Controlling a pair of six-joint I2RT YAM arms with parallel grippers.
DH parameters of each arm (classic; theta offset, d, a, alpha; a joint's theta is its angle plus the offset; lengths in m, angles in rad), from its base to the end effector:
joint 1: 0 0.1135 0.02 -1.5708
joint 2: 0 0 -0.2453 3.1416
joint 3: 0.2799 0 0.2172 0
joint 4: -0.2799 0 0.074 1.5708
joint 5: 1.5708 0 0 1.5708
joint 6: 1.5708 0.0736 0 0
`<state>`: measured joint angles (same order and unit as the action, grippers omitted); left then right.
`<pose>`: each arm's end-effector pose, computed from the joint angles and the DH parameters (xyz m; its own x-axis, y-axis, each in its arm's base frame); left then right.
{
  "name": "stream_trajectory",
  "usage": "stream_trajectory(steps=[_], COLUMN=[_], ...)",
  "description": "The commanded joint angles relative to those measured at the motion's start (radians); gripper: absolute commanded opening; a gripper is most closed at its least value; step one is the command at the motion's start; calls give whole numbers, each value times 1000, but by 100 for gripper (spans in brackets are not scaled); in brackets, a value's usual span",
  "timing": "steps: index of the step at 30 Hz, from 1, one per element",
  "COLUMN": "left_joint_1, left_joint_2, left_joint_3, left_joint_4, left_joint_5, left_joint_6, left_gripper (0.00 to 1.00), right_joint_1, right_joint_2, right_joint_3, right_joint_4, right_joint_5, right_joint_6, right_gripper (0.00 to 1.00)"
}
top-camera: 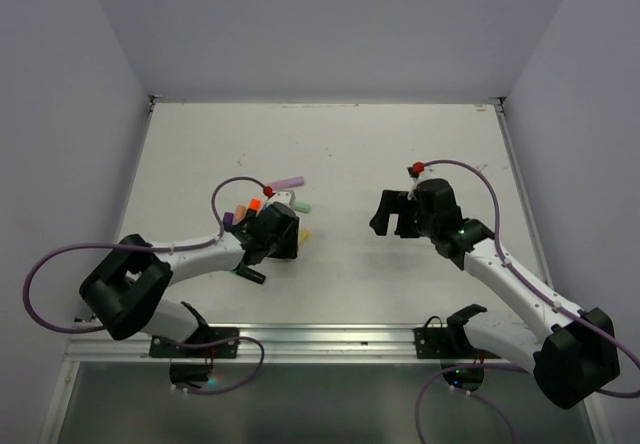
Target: Open the pen caps
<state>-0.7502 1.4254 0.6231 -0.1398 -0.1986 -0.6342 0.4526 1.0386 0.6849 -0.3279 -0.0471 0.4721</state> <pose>0.1991 -0.1657 0.1296 -0.8224 -0.0276 -0.5683 0.1195 0.9682 -0.2199 0.2024 0.1022 0.2159 -0.7182 0.1559 -0.6781 -0.1606 0.9111 0.3796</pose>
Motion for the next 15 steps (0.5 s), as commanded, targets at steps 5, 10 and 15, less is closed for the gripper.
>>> stream_trajectory(steps=[5, 10, 15], left_joint_1=[-67, -121, -178], left_joint_2=[99, 119, 52], left_joint_3=[27, 20, -5], left_joint_4=[-66, -75, 40], left_joint_5=[-71, -85, -44], left_joint_6=[-16, -41, -21], left_gripper=[29, 4, 0], right_joint_1=[1, 1, 1], right_joint_2=[-28, -26, 27], right_joint_3=[-1, 2, 2], right_joint_4=[15, 16, 73], right_joint_5=[6, 6, -63], right_joint_6=[5, 10, 43], right_gripper=[99, 99, 99])
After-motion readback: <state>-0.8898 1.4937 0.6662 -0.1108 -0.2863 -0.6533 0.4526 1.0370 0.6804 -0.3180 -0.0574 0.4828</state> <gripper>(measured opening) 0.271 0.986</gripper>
